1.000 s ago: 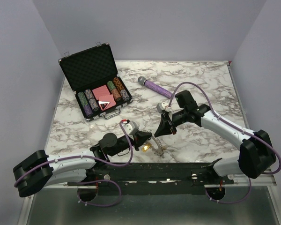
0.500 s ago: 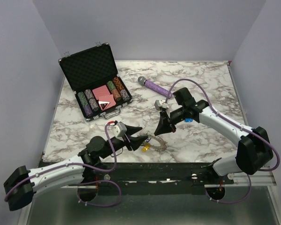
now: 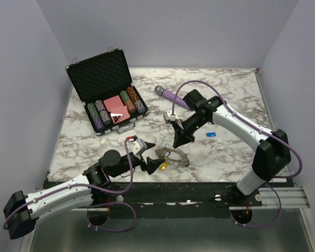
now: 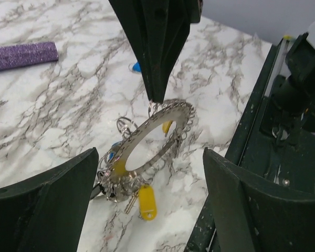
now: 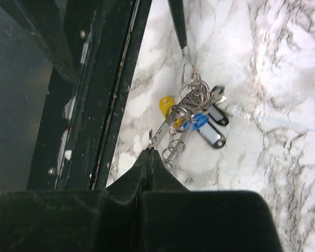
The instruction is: Put the keys on the keyring
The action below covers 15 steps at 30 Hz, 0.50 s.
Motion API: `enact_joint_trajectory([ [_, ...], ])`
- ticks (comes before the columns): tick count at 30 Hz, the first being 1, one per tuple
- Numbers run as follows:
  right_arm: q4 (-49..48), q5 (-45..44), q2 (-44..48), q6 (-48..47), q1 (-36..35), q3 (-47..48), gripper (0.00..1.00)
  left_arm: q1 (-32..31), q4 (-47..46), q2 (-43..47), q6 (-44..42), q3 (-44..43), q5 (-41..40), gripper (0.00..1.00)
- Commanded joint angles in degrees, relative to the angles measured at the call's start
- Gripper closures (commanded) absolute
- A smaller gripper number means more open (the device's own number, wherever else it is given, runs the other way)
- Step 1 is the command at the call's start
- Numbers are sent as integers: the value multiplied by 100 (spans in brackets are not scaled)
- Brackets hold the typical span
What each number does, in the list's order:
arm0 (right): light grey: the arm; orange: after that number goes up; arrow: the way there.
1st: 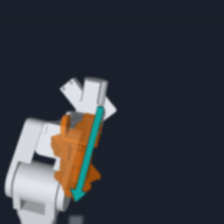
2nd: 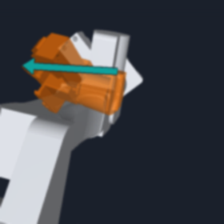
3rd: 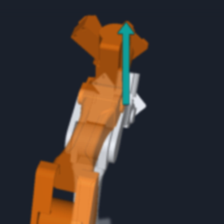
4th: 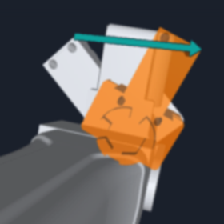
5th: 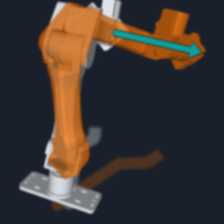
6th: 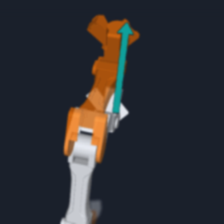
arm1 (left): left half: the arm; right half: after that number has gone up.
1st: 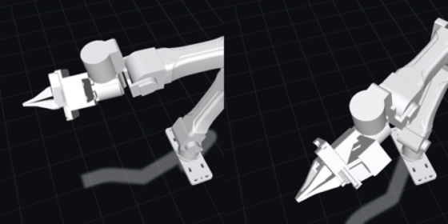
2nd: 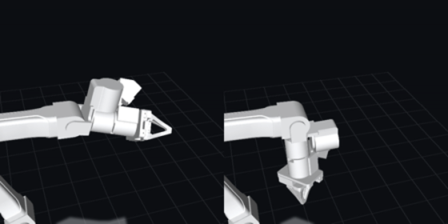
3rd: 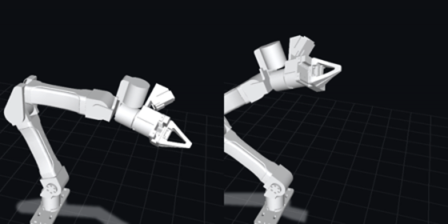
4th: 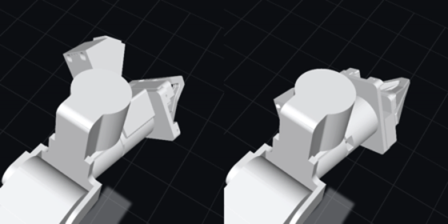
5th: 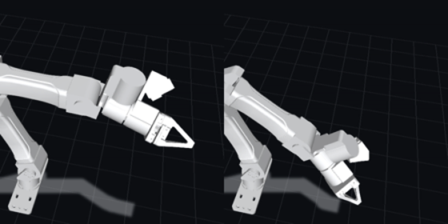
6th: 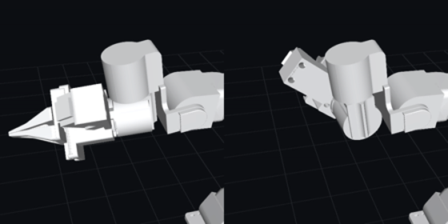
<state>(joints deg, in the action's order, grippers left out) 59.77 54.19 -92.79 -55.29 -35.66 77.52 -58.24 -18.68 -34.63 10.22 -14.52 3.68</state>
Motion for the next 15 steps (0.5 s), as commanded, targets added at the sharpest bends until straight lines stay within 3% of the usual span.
enact_joint_trajectory([
  [1,949,-1041,77,-246,-239,378,99,23,181,-368,-414,-288,265,12],
  [8,1107,-1807,95,-18,-696,615,100,23,-854,-895,-1284,-200,361,16],
  [15,1204,-1851,-46,150,-785,905,100,14,-1788,-1932,-1505,-472,774,31],
])
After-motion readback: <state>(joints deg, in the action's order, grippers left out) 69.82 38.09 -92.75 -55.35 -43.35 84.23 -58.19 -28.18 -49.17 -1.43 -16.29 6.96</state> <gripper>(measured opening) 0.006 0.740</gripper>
